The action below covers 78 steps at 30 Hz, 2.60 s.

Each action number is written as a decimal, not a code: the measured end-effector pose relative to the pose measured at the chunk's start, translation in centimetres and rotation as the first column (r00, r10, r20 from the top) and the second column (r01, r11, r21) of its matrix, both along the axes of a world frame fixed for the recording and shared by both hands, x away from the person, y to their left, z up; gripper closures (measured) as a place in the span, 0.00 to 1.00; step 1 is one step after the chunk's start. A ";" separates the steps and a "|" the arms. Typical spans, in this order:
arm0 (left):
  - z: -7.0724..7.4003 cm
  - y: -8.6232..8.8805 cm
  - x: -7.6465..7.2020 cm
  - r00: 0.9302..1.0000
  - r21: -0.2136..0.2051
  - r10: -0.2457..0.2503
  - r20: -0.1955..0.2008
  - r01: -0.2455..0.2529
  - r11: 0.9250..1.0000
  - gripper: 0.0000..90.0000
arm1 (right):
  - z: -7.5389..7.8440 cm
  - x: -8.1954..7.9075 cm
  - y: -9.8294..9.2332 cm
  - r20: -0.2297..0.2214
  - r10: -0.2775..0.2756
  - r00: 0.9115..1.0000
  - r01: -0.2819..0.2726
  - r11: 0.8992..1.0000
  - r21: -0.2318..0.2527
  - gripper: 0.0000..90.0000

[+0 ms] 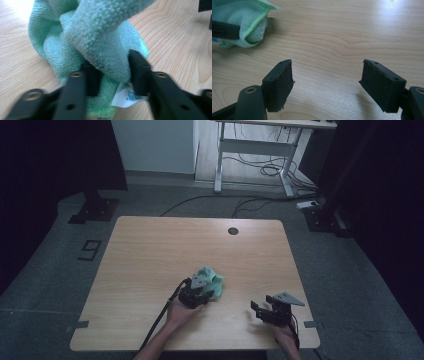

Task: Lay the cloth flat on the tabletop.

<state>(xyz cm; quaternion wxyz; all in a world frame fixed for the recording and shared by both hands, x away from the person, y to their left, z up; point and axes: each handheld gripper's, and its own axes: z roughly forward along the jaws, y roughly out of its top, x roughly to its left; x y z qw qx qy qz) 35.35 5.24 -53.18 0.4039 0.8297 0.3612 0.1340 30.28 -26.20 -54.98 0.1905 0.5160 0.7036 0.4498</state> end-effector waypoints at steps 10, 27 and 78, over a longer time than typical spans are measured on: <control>1.5 1.0 -0.7 0.999 -0.028 -0.001 0.043 0.002 1.000 0.33 | 0.0 0.0 -0.1 0.002 -0.001 1.000 0.001 1.000 0.000 0.28; 3.2 2.7 -1.3 0.996 -0.032 0.035 0.079 -0.033 0.999 0.35 | 0.3 0.0 -0.2 0.005 -0.007 1.000 0.007 1.000 0.005 0.28; 3.0 2.3 -0.6 0.998 -0.057 -0.014 0.056 0.017 0.998 0.96 | 2.4 5.9 7.6 0.045 0.250 0.967 -0.251 0.968 0.005 0.43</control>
